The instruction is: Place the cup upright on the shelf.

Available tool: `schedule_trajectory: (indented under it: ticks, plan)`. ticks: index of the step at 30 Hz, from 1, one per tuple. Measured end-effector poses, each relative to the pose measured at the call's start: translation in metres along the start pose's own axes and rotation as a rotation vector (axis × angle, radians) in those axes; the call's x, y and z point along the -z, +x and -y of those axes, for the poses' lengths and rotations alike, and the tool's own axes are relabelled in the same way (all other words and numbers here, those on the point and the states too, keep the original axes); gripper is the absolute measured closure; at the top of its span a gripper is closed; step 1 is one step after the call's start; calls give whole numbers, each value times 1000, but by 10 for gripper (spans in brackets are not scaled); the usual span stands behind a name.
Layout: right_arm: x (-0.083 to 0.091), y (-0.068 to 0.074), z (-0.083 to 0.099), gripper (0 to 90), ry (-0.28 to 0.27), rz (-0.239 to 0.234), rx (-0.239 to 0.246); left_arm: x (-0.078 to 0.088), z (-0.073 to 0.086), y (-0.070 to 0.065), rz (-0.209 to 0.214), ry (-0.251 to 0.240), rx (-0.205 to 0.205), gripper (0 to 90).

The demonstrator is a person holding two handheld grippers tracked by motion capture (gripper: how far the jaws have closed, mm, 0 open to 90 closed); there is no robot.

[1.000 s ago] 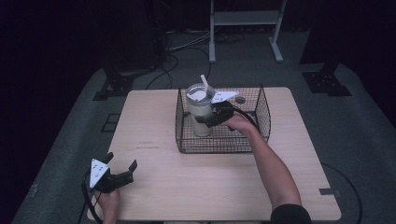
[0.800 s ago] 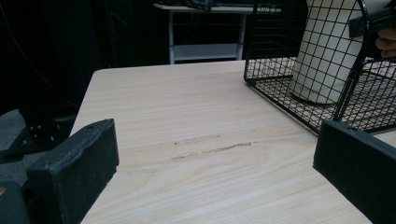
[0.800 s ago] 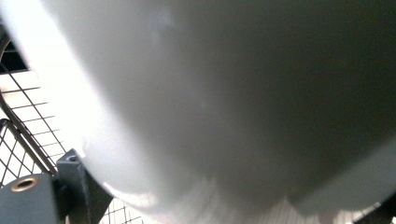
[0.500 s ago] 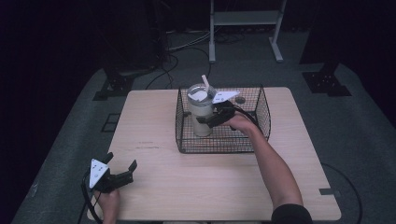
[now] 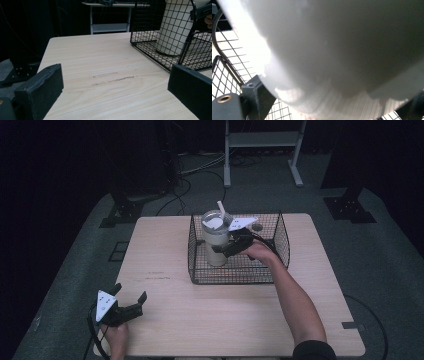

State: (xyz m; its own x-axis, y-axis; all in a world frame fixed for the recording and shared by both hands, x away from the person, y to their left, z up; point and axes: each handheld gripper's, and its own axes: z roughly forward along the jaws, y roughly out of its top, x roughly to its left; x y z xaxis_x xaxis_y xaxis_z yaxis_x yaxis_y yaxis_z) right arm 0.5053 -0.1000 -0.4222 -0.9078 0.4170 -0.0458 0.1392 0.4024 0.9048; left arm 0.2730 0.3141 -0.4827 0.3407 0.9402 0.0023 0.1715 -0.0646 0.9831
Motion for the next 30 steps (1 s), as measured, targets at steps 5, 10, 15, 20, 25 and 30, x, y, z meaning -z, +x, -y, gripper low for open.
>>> schedule_trajectory:
  ticks: [5,10,15,20,25,30]
  plan:
    - [1,1,-1,77,9,4,2,1,0,0,-1,-1,1,0]
    - [8,0,0,77,3,10,0,0,0,-1,1,-1,-2,0]
    - [14,2,-1,77,7,19,1,0,0,-1,-2,2,-2,0]
    - [22,1,-3,77,15,34,-2,0,0,-1,-2,0,1,0]
    - [27,2,-4,77,23,46,-11,0,0,-1,-5,0,-1,0]
    - [35,4,-3,79,12,63,-26,0,0,0,-4,0,-1,0]
